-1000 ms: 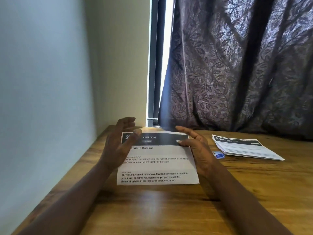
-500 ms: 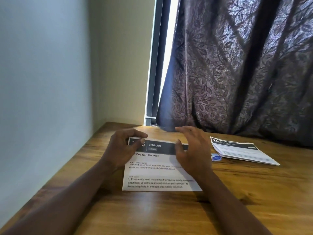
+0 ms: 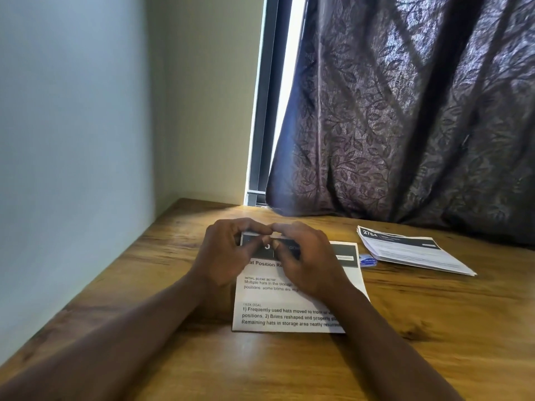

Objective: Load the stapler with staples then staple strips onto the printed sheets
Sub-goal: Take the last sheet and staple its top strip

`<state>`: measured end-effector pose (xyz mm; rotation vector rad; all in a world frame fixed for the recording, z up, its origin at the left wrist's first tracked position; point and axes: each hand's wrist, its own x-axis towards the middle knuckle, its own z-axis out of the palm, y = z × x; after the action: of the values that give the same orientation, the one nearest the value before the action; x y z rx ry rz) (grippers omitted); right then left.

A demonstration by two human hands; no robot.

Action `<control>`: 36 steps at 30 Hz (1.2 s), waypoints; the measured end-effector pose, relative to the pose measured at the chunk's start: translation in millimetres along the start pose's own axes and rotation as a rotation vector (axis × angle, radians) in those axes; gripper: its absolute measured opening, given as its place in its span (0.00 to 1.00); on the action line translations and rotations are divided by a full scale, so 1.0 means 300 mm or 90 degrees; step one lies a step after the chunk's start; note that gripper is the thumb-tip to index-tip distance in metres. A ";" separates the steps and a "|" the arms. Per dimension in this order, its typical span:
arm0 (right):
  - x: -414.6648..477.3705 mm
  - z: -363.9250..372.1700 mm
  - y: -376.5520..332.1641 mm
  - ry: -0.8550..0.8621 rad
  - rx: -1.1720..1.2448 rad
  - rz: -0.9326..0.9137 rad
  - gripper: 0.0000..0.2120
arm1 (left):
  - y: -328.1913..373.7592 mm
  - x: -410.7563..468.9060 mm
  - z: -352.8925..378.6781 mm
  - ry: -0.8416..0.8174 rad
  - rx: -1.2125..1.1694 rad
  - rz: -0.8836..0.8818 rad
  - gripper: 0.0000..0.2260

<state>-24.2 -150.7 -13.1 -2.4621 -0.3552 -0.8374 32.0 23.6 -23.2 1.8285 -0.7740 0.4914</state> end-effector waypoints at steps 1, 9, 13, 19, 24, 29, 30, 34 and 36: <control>0.002 -0.007 0.006 -0.003 -0.009 0.007 0.17 | 0.000 0.000 0.002 -0.005 -0.006 -0.001 0.06; 0.009 -0.103 0.104 0.055 -0.181 0.079 0.12 | -0.023 0.007 -0.033 -0.138 0.134 -0.035 0.07; 0.009 -0.122 0.157 0.075 -0.262 0.143 0.08 | -0.016 -0.002 -0.034 -0.243 0.158 -0.022 0.10; 0.007 -0.131 0.168 0.118 -0.274 0.214 0.09 | -0.021 -0.010 0.006 -0.287 0.210 0.036 0.22; 0.007 -0.123 0.162 0.107 -0.251 0.240 0.09 | -0.030 0.001 0.061 -0.330 0.282 0.134 0.23; 0.010 -0.102 0.165 0.127 -0.214 0.260 0.09 | -0.063 0.041 0.032 -0.285 0.274 0.066 0.13; 0.011 -0.094 0.162 0.131 -0.196 0.266 0.09 | -0.077 0.049 0.012 -0.266 0.289 0.031 0.12; 0.016 -0.051 0.131 0.144 -0.134 0.268 0.09 | -0.125 0.068 -0.096 -0.230 0.374 -0.079 0.13; 0.019 -0.029 0.115 0.157 -0.108 0.256 0.08 | -0.133 0.072 -0.142 -0.224 0.385 -0.116 0.17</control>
<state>-10.4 -183.6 -16.8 -2.4208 0.3025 -1.0061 76.4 67.1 -19.8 2.5715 -0.7249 0.3027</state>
